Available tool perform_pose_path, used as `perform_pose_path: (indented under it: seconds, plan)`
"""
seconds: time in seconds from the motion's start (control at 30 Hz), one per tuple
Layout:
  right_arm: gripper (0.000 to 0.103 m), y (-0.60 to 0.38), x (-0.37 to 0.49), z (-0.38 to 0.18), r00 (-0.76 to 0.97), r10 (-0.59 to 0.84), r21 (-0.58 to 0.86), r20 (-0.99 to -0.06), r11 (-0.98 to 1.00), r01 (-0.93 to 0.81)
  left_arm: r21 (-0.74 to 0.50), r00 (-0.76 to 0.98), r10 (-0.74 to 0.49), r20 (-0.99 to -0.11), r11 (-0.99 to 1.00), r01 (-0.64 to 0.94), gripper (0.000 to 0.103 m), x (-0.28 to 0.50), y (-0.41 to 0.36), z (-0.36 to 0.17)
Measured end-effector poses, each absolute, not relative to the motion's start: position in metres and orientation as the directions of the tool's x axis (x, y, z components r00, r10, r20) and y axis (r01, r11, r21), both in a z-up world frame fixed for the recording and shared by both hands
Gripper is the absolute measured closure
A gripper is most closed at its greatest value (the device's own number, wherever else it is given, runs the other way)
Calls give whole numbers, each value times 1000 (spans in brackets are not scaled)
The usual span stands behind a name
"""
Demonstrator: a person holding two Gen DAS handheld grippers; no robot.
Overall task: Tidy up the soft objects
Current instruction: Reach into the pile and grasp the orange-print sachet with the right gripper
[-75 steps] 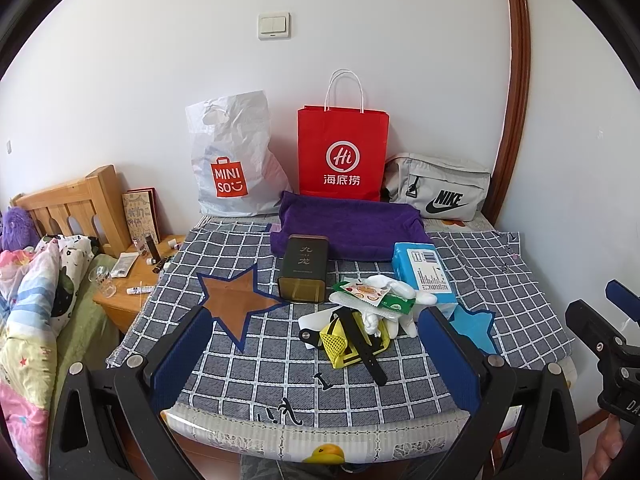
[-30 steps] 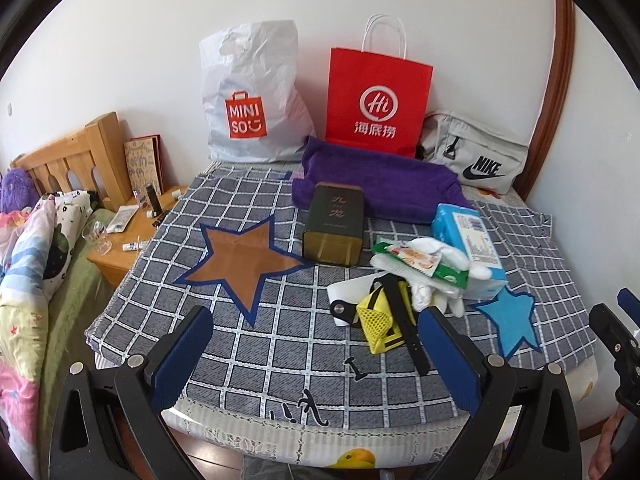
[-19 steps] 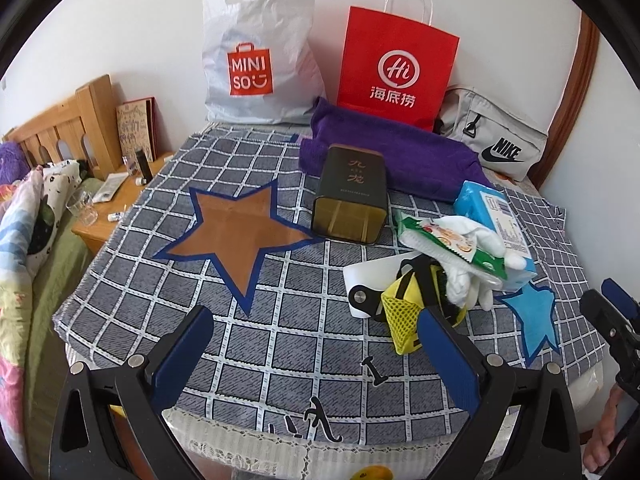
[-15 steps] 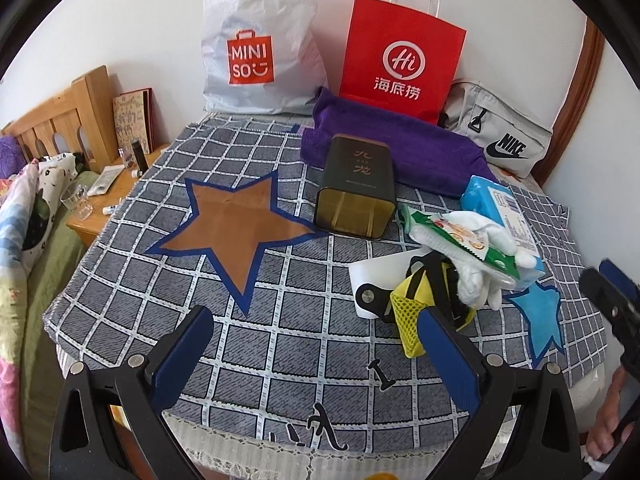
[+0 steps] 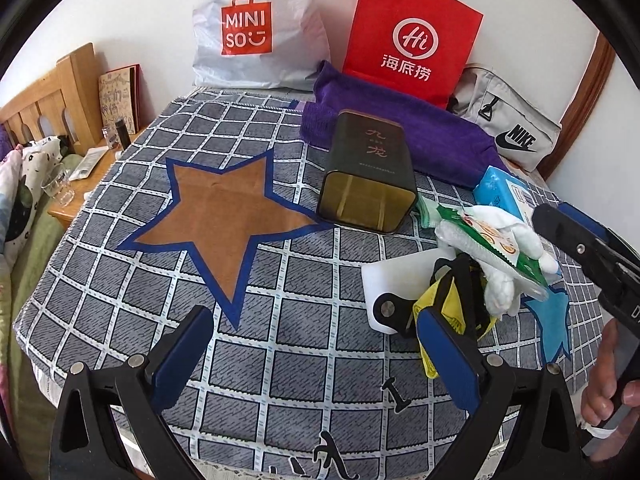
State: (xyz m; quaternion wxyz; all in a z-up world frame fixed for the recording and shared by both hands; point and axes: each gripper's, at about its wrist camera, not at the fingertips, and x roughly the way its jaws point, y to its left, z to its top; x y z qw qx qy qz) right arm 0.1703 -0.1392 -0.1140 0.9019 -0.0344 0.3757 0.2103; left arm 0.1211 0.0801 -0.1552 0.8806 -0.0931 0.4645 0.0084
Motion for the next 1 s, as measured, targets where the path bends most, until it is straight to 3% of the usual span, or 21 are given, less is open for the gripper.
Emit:
perform_pose_path:
  seconds: [0.47,0.53,0.6,1.0]
  plan:
    - [28,-115,212,-162,464,393,187,-794,884,-428,-202,544,-116,-831,974,-100,1,144,96,-173]
    - [33,-114,214,-165,458,388,181,-800,883,-432,-209,540,-124,-832,973,-98,1,146,97,-175]
    - [50,-112,215,-170,433,391,187,-812,878,-441,-212,537,-130,-834,973,-94,1,148,97,-177]
    - [78,-139,191,-144,466,455,253,-759,865,-433,-215,525,-134,-840,972,-96,1,152,98,-178]
